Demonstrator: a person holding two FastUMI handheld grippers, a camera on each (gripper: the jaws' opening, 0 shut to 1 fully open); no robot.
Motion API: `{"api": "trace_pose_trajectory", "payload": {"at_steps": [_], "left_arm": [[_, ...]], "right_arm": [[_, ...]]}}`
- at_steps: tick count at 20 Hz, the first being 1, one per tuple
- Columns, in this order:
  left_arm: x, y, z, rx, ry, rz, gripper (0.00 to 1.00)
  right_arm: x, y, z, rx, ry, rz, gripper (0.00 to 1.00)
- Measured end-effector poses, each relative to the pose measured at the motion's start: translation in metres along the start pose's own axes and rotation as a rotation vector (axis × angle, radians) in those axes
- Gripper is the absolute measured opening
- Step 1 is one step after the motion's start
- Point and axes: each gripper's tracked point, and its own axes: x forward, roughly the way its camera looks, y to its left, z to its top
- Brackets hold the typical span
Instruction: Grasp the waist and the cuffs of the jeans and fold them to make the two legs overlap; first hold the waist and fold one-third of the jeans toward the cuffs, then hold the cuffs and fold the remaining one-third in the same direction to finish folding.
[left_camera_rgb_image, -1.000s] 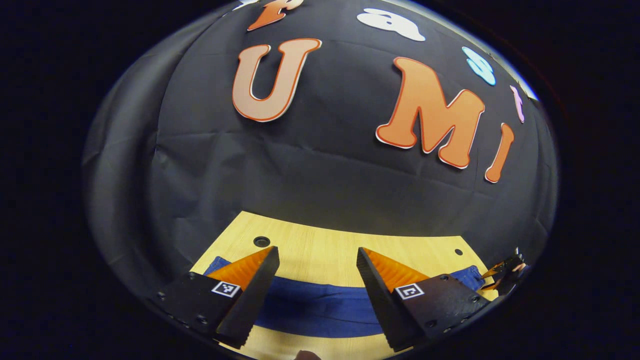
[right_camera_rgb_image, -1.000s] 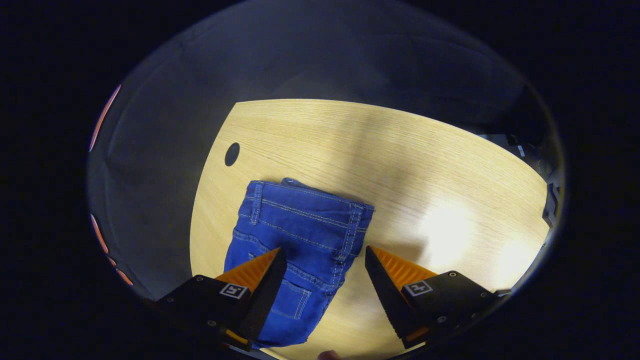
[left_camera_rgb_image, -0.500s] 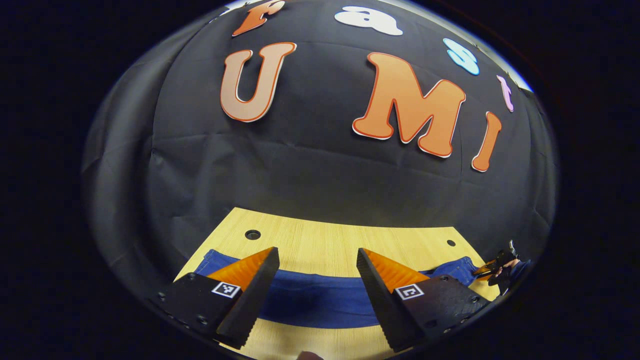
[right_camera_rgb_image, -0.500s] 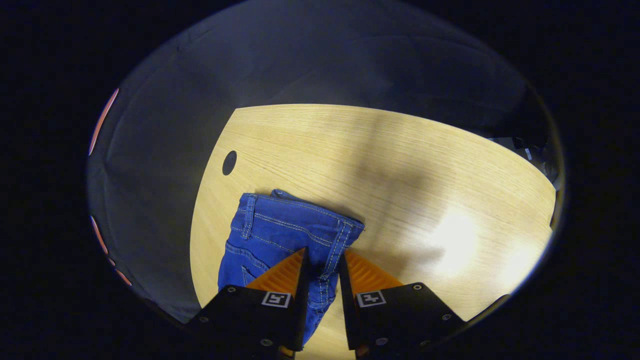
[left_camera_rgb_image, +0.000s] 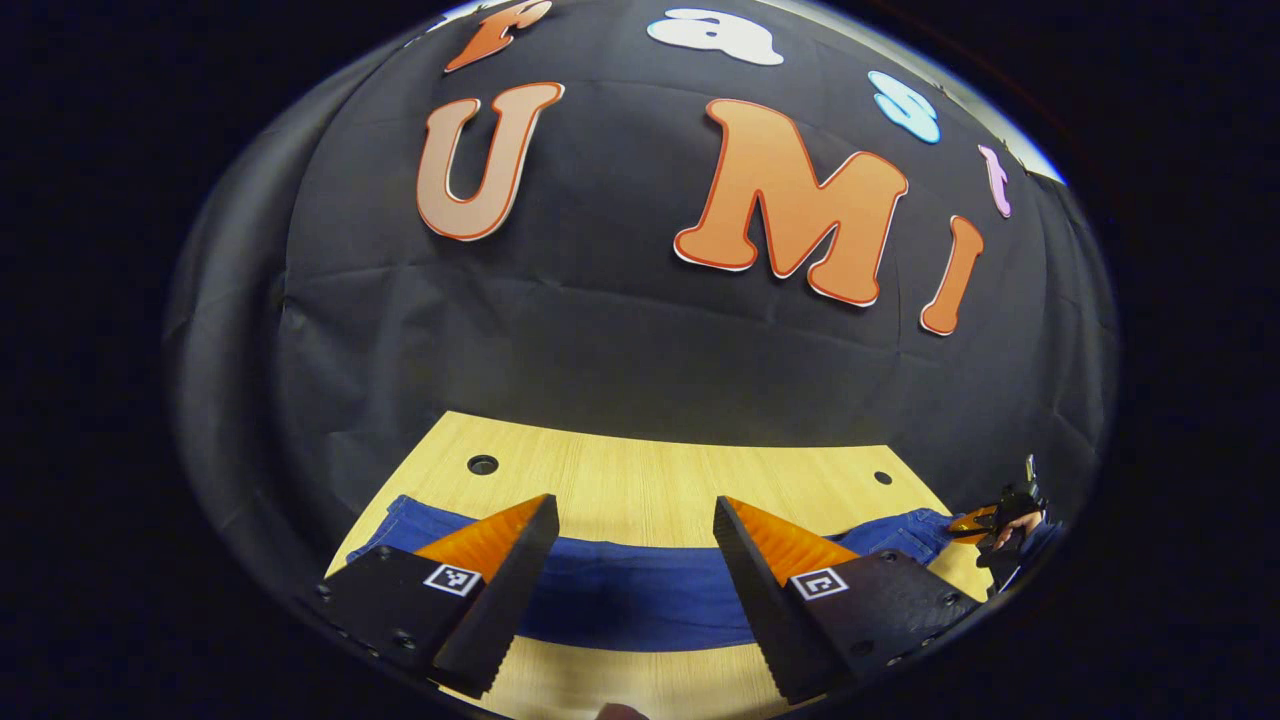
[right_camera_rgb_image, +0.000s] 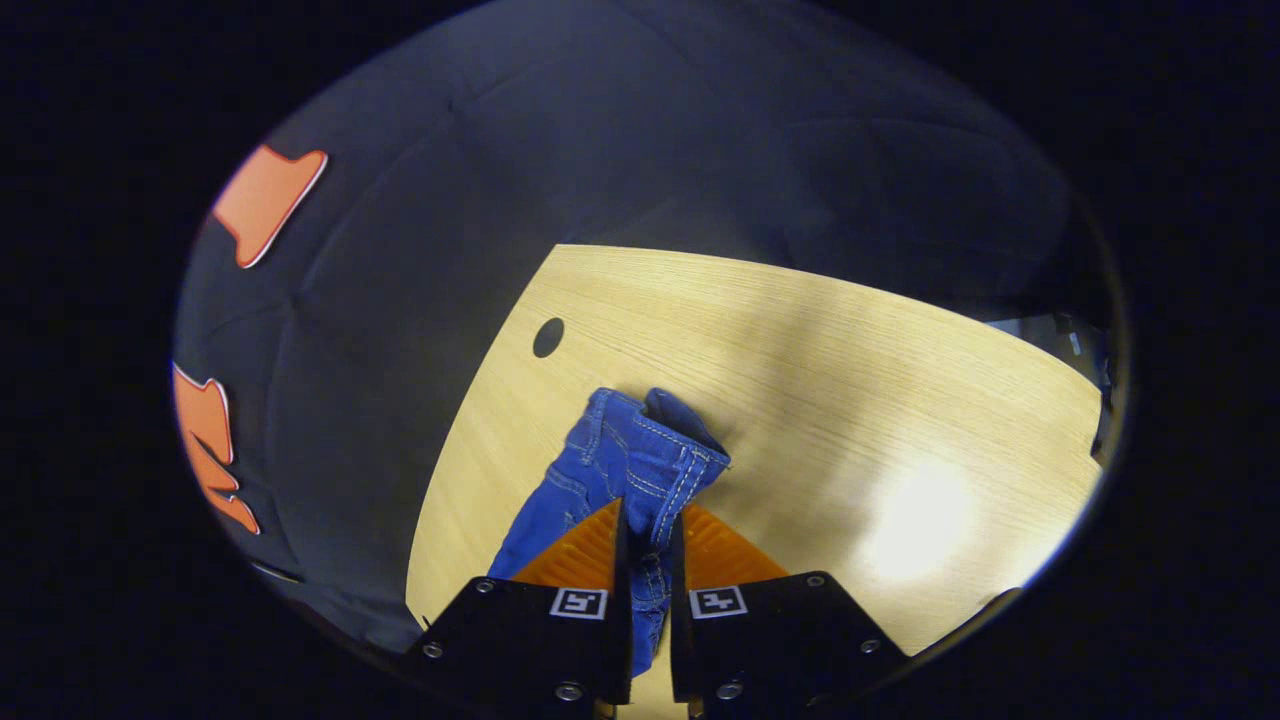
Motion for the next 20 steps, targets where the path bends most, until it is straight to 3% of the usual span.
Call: {"api": "trace_pose_trajectory", "payload": {"at_steps": [11, 16, 20], "left_arm": [[-0.016, 0.017, 0.002, -0.041, -0.021, -0.010, 0.96], [-0.031, 0.023, 0.002, -0.030, -0.042, -0.006, 0.96], [-0.036, 0.027, -0.003, -0.034, -0.035, -0.010, 0.96]], "right_arm": [[-0.089, 0.106, -0.034, -0.311, -0.131, 0.176, 0.15], [-0.115, 0.166, -0.082, -0.532, -0.143, 0.263, 0.15], [-0.128, 0.191, -0.119, -0.655, -0.129, 0.310, 0.16]]}}
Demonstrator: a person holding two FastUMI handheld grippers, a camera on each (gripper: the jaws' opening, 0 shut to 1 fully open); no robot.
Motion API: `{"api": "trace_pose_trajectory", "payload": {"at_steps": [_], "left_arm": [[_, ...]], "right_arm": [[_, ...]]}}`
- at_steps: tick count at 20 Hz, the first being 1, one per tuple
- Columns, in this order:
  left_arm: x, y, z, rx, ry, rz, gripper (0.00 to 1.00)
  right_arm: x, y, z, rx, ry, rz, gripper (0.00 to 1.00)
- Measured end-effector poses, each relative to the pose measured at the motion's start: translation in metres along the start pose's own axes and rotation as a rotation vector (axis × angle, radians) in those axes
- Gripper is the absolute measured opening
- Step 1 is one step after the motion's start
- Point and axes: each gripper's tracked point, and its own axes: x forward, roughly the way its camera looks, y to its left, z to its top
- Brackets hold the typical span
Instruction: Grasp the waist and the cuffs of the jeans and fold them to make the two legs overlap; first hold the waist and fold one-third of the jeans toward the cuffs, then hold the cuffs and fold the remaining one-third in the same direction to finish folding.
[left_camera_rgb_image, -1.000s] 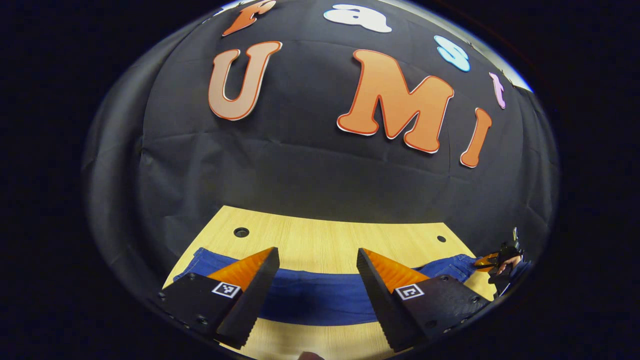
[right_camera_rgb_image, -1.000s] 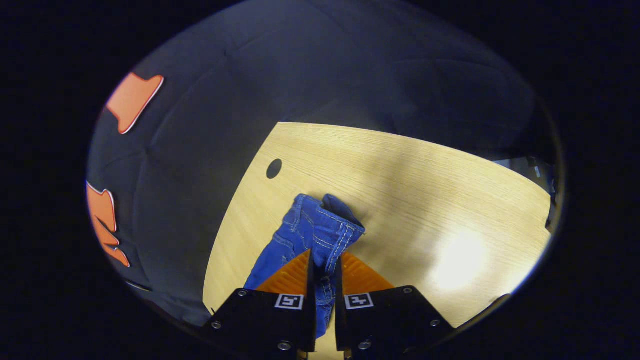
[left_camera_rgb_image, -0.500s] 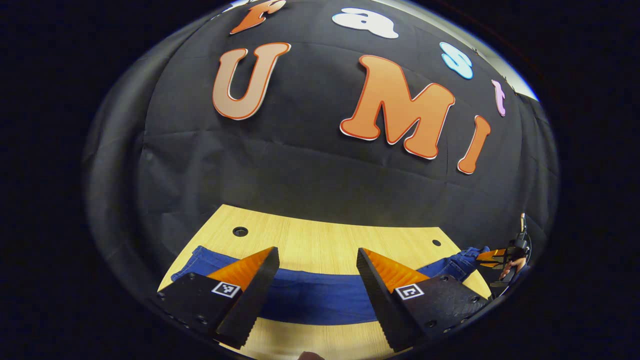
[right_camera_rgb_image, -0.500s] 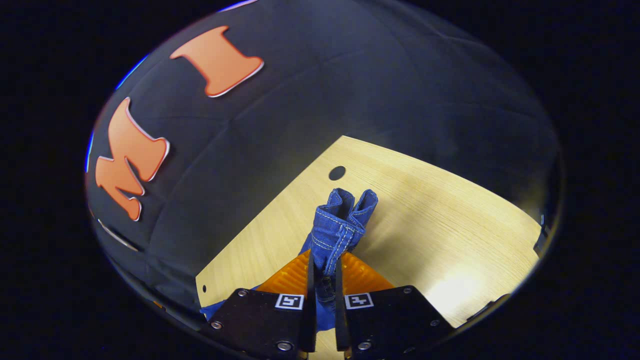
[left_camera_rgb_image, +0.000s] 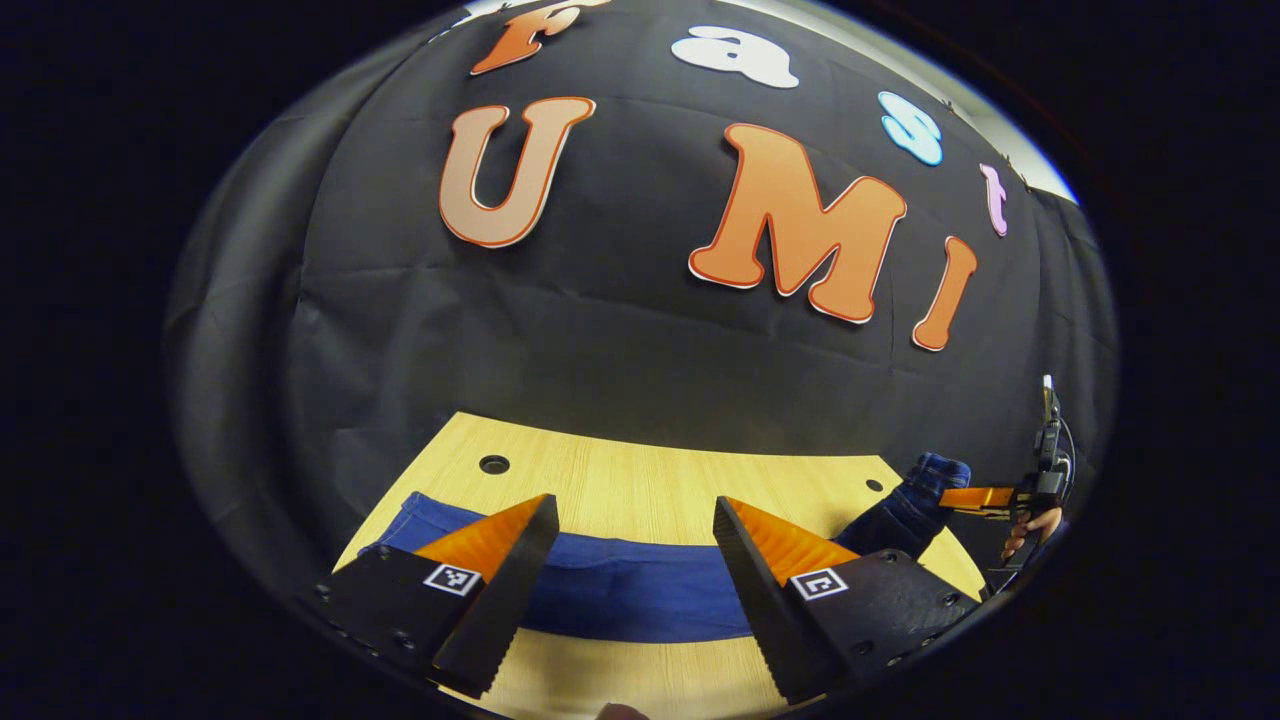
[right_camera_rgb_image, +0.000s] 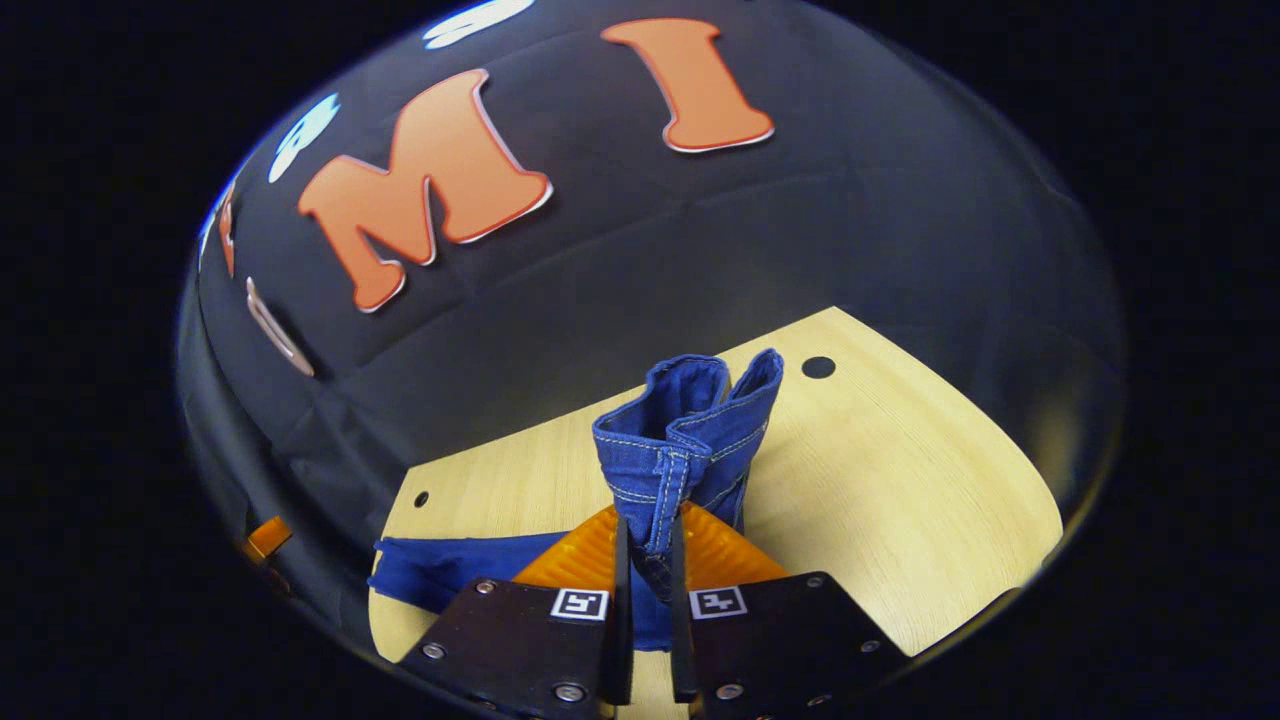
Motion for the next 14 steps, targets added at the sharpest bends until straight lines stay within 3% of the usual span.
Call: {"api": "trace_pose_trajectory", "payload": {"at_steps": [6, 13, 14], "left_arm": [[-0.013, 0.018, -0.003, -0.006, -0.004, 0.027, 0.96], [-0.026, 0.055, -0.021, -0.033, 0.018, 0.092, 0.96], [-0.029, 0.059, -0.025, -0.036, 0.027, 0.099, 0.96]], "right_arm": [[0.009, 0.068, -0.032, -0.129, 0.047, 0.070, 0.16], [0.026, 0.119, -0.090, -0.309, 0.122, 0.086, 0.16], [0.023, 0.129, -0.099, -0.314, 0.146, 0.117, 0.21]]}}
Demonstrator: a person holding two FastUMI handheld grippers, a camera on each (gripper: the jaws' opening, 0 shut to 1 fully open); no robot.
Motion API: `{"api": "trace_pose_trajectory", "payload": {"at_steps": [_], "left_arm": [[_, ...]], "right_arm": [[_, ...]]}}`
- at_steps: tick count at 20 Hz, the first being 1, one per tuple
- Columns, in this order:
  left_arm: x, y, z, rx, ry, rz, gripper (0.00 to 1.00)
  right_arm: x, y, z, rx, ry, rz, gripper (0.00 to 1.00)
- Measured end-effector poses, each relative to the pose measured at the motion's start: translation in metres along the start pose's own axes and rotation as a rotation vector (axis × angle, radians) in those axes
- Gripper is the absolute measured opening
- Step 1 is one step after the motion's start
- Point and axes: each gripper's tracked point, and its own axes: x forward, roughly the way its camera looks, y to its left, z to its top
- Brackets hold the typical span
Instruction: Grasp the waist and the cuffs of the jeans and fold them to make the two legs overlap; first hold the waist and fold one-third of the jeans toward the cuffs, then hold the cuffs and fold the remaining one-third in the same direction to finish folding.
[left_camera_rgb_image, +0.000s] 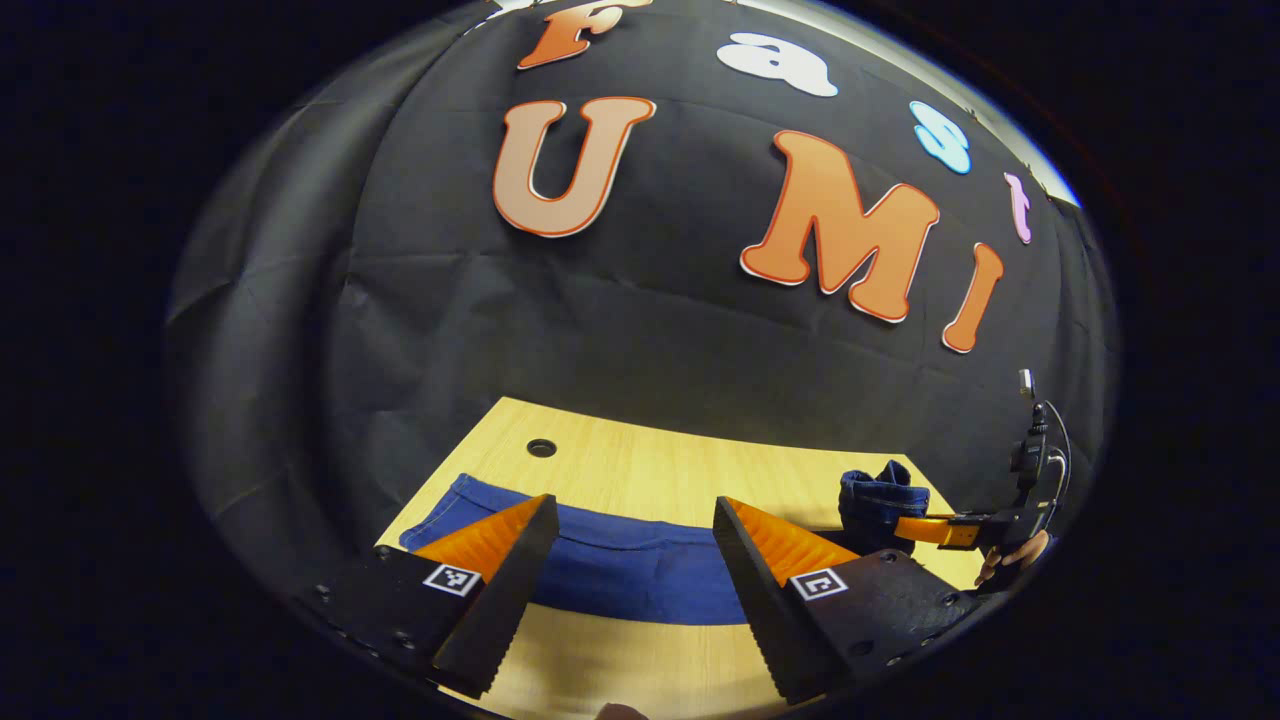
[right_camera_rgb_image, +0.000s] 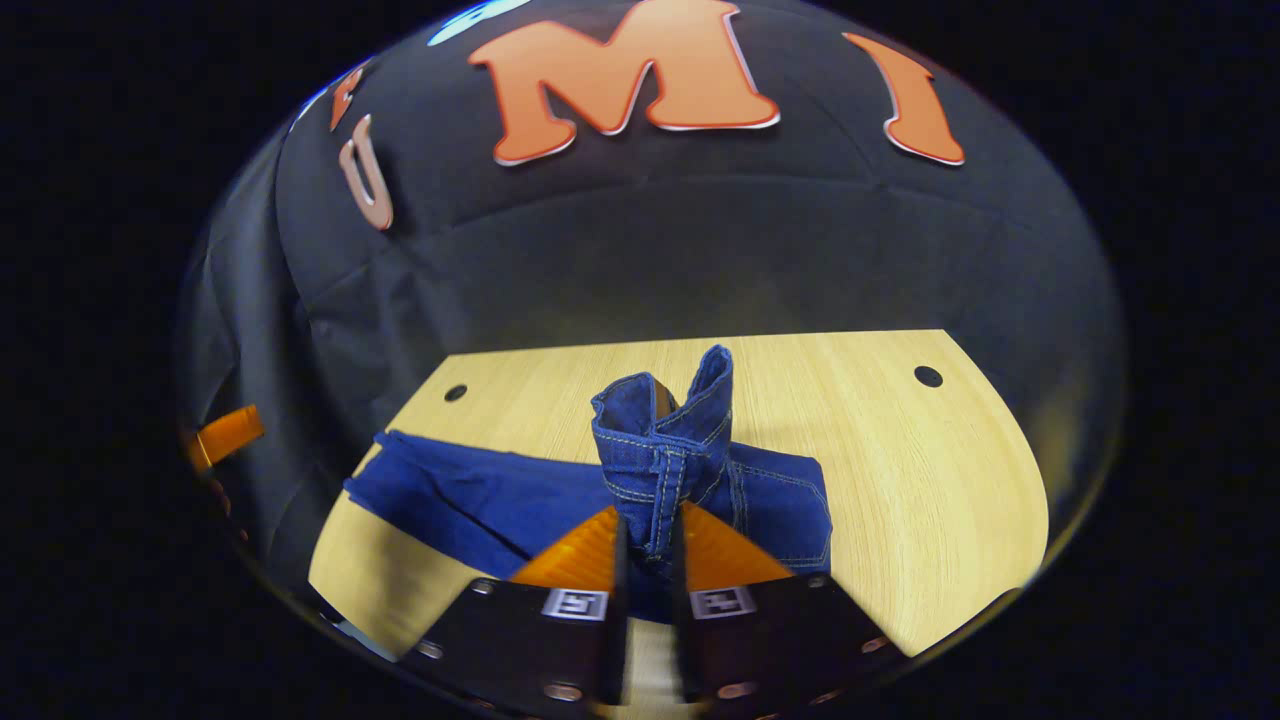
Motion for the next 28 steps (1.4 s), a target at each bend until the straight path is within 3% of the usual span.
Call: {"api": "trace_pose_trajectory", "payload": {"at_steps": [1, 2, 4, 5, 6, 8, 10, 14, 20, 28], "left_arm": [[0.000, 0.006, -0.004, -0.004, 0.005, 0.012, 0.96], [-0.001, 0.010, -0.006, -0.008, 0.009, 0.016, 0.96], [-0.001, 0.020, -0.010, -0.015, 0.016, 0.030, 0.96], [-0.002, 0.026, -0.015, -0.019, 0.022, 0.040, 0.96], [0.000, 0.033, -0.019, -0.028, 0.029, 0.050, 0.96], [0.003, 0.048, -0.027, -0.054, 0.048, 0.072, 0.96], [0.008, 0.066, -0.037, -0.099, 0.080, 0.089, 0.98], [0.030, 0.107, -0.075, -0.287, 0.201, 0.124, 0.98], [0.060, 0.163, -0.128, -0.636, 0.341, 0.168, 0.98], [0.087, 0.232, -0.177, -0.873, 0.443, 0.231, 0.98]], "right_arm": [[-0.004, 0.011, -0.003, -0.006, 0.009, 0.028, 0.27], [-0.003, 0.018, -0.002, -0.018, -0.001, 0.024, 0.43], [-0.002, 0.024, 0.005, -0.050, -0.032, 0.013, 0.51], [-0.002, 0.028, 0.006, -0.059, -0.038, 0.013, 0.60], [-0.003, 0.030, 0.008, -0.065, -0.043, 0.011, 0.61], [-0.007, 0.029, 0.012, -0.063, -0.055, 0.006, 0.82], [-0.012, 0.023, 0.022, -0.056, -0.088, -0.015, 0.90], [-0.032, 0.007, 0.044, -0.064, -0.162, -0.079, 0.96], [-0.060, -0.013, 0.066, -0.067, -0.242, -0.169, 0.96], [-0.081, -0.017, 0.081, -0.034, -0.299, -0.234, 0.95]]}}
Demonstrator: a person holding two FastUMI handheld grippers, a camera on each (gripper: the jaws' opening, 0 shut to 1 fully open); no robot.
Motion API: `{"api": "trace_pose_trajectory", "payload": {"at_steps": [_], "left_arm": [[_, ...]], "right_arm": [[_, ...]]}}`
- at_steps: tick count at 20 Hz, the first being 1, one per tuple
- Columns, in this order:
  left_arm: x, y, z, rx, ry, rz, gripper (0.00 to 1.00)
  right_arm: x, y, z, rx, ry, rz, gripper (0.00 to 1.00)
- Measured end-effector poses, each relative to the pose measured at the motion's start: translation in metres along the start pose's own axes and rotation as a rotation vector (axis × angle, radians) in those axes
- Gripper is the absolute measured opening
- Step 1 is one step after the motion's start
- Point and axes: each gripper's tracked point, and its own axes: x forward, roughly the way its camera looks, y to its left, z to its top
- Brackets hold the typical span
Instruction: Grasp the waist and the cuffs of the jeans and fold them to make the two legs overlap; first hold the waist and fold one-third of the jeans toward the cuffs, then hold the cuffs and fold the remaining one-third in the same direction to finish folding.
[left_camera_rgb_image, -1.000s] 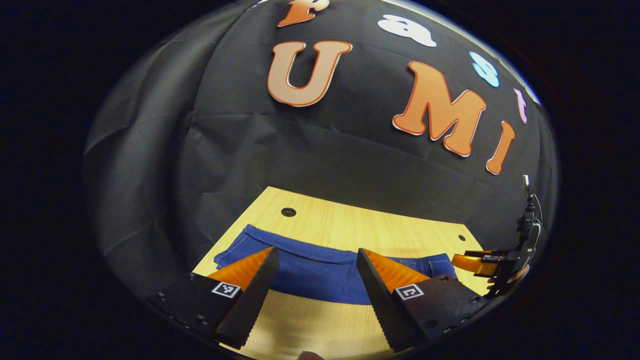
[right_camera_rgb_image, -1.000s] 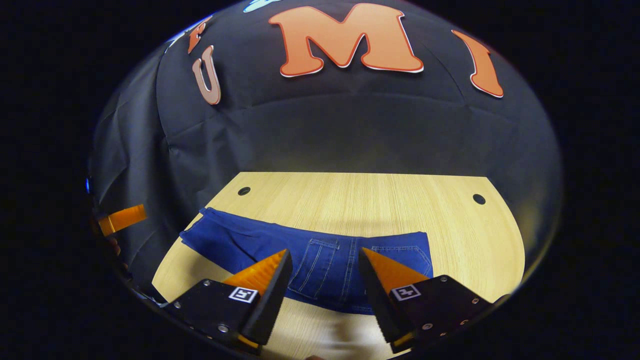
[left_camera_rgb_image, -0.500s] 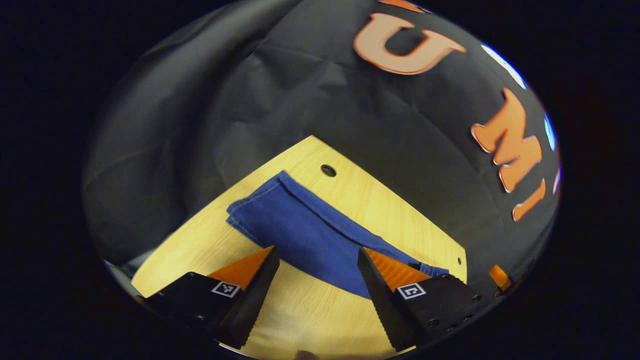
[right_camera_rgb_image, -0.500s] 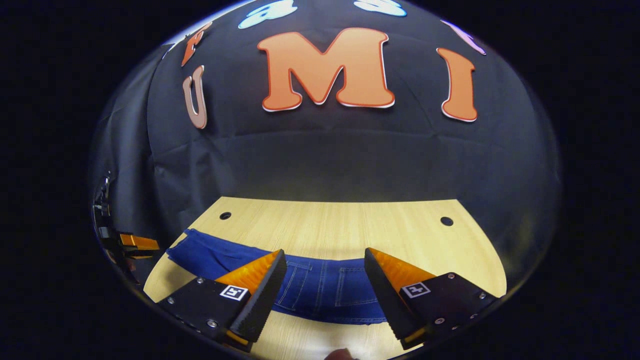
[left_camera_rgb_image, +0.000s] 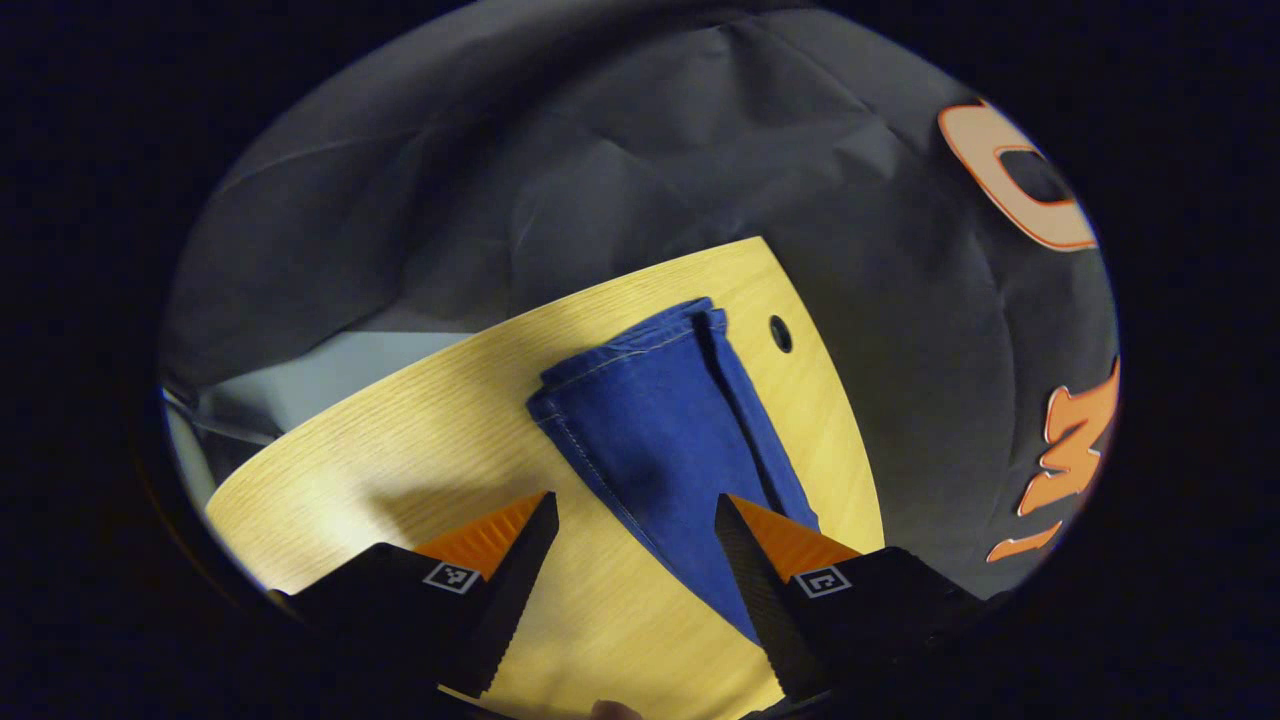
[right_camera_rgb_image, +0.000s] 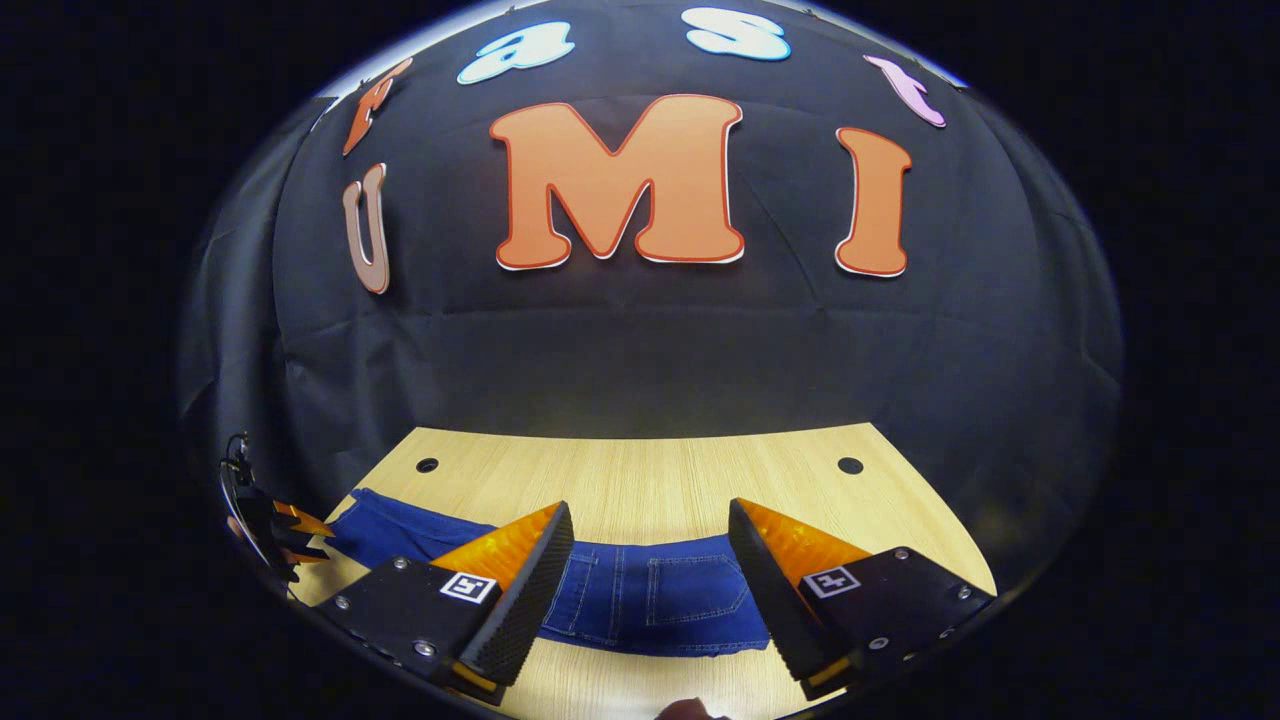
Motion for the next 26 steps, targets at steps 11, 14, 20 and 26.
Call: {"api": "trace_pose_trajectory", "payload": {"at_steps": [11, 14, 20, 26], "left_arm": [[0.046, -0.028, 0.026, -0.058, -0.040, -0.101, 0.87], [0.060, -0.034, 0.030, -0.046, -0.053, -0.118, 0.80], [0.075, -0.033, 0.027, -0.098, -0.056, -0.134, 0.10], [0.005, -0.072, 0.028, 0.011, -0.156, -0.208, 0.02]], "right_arm": [[-0.006, -0.005, -0.006, 0.012, 0.031, -0.062, 0.96], [-0.012, -0.009, -0.010, 0.027, 0.038, -0.083, 0.96], [-0.034, -0.028, -0.022, 0.023, 0.055, -0.112, 0.96], [-0.029, -0.041, -0.010, 0.033, 0.026, -0.084, 0.96]]}}
